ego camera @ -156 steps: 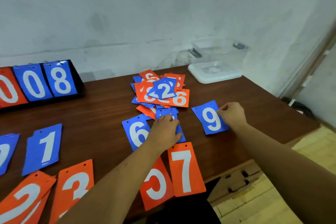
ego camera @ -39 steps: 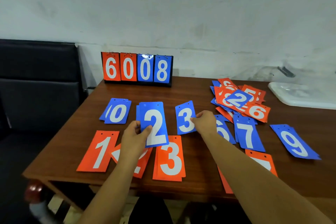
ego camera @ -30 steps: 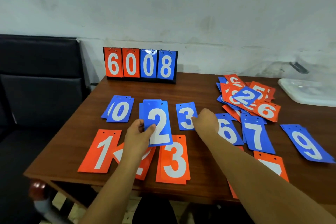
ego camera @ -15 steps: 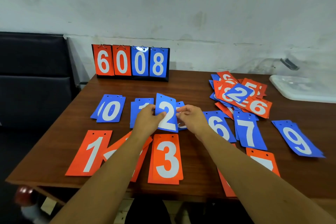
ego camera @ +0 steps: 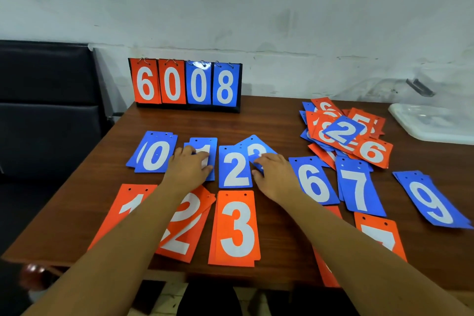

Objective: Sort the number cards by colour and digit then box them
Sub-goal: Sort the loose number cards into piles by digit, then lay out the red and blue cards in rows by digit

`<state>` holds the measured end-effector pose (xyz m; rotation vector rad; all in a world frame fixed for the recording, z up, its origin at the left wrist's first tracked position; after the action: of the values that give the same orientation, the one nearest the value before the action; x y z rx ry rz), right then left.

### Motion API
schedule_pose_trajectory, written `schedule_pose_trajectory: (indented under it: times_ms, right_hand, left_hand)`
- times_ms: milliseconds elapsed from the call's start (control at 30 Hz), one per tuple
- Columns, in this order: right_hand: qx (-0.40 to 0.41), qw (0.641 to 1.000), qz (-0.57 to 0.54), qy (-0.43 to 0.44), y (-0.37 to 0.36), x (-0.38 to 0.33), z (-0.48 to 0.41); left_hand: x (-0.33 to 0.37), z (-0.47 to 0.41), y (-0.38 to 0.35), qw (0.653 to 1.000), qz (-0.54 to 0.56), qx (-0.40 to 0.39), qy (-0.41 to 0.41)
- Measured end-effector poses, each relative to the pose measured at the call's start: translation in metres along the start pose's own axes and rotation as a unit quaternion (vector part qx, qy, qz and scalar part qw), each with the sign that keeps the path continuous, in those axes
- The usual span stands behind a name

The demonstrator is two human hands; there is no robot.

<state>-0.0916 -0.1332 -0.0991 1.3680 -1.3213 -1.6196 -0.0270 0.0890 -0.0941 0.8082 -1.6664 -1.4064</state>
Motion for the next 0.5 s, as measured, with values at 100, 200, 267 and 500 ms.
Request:
schedule_pose_trajectory:
  times_ms: [100,200,267,500]
  right_hand:
    - [0.014,0.999,0.023,-0.028,0.000,0.011,0.003]
    - [0.021,0.999,0.023,-0.022,0.000,0.012,0.005]
    - [0.033,0.999,0.011,-0.021,0.003,0.011,0.007]
    - [-0.009,0.999,0.039,-0.015,0.007,0.012,0.011]
  left_hand:
    - [-0.003,0.005,-0.001,1.000,-0.002,0.007,0.014]
    - [0.008,0.003,0.004,0.995,0.019,0.094,-0.022]
    - [0.024,-0.003,0.007,0.985,0.064,0.125,-0.095]
    - [0.048,-0.025,-0.010,0.987,0.031,-0.040,-0.153]
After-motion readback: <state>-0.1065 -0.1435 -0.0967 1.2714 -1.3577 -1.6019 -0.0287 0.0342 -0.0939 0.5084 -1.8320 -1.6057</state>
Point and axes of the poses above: each hand's wrist, its own z-axis away from the middle knuckle, its own y-axis out of the back of the hand, x = y × z, the point moved 3 cm from there along -z, towards the middle knuckle, and after that the axes turned 13 degrees about -y, right-handed, at the moved point
